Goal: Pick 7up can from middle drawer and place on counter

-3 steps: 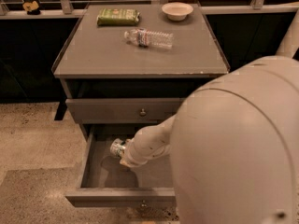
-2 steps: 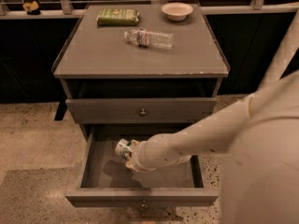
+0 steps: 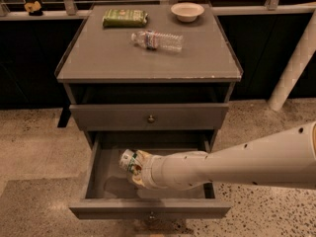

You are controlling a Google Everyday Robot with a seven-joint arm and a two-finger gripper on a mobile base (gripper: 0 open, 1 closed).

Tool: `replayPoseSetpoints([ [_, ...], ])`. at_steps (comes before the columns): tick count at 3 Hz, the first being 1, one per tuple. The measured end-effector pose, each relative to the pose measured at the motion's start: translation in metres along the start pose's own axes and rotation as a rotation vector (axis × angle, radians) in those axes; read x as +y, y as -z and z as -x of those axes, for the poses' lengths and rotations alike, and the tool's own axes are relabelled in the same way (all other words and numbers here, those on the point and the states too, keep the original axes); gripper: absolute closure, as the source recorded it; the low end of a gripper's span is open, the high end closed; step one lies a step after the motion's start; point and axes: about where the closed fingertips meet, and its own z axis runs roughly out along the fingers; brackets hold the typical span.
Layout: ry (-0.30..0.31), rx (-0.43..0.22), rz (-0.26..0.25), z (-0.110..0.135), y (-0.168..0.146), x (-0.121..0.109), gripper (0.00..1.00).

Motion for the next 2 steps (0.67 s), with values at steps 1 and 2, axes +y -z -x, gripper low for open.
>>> replayPoseSetpoints([
  [1,-0.030,0.032,-0.016,-0.014,0.005,-0.013,1.00],
  [2,-0.076,0.059,-0.110,-0.036,0.033,-0.052,1.00],
])
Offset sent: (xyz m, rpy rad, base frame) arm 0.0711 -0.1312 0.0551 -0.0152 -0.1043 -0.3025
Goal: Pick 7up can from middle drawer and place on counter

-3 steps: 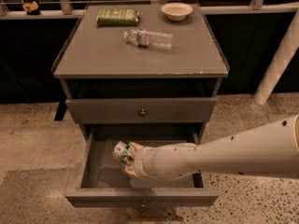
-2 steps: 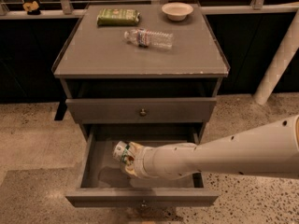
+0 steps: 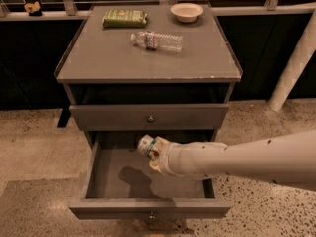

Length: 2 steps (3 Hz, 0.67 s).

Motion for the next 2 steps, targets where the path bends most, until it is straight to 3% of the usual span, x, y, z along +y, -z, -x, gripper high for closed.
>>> replayPoseSetpoints([
  [1,-0.018,0.011,-0.108,-0.012,0.034,-0.049,1.00],
  [2,0.005,-0.015,-0.217,-0.002,0.077,-0.088,1.00],
])
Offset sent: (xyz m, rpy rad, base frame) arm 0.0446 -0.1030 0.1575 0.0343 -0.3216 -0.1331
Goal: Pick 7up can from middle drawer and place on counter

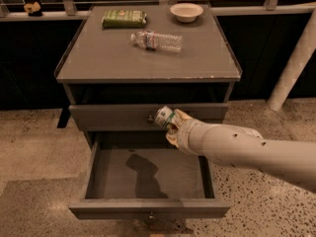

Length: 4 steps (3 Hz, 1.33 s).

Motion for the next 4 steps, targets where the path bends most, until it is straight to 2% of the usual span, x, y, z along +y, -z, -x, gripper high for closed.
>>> replayPoseSetpoints([
  [1,-0.009,0.003,-0.016,-0.004,0.007,-0.005,1.00],
  [2,0.016,0.001,-0.031,0.001,0.013,-0.013,1.00],
  [4,0.142,-0.028,-0.196,0.043,0.073,-0.095,1.00],
])
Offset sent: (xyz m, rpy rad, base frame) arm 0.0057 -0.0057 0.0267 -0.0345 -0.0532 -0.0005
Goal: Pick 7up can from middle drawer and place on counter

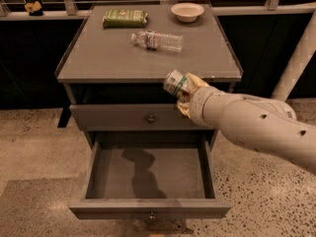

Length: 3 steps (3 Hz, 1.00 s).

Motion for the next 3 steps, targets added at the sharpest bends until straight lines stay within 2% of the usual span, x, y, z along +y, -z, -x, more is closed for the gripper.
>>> replayPoseSetpoints([
  [1,0.020,-0.010,-0.083,0.009,0.018,-0.048,1.00],
  [3,0.042,-0.004,-0.093,0.006,0.012,-0.060,1.00],
])
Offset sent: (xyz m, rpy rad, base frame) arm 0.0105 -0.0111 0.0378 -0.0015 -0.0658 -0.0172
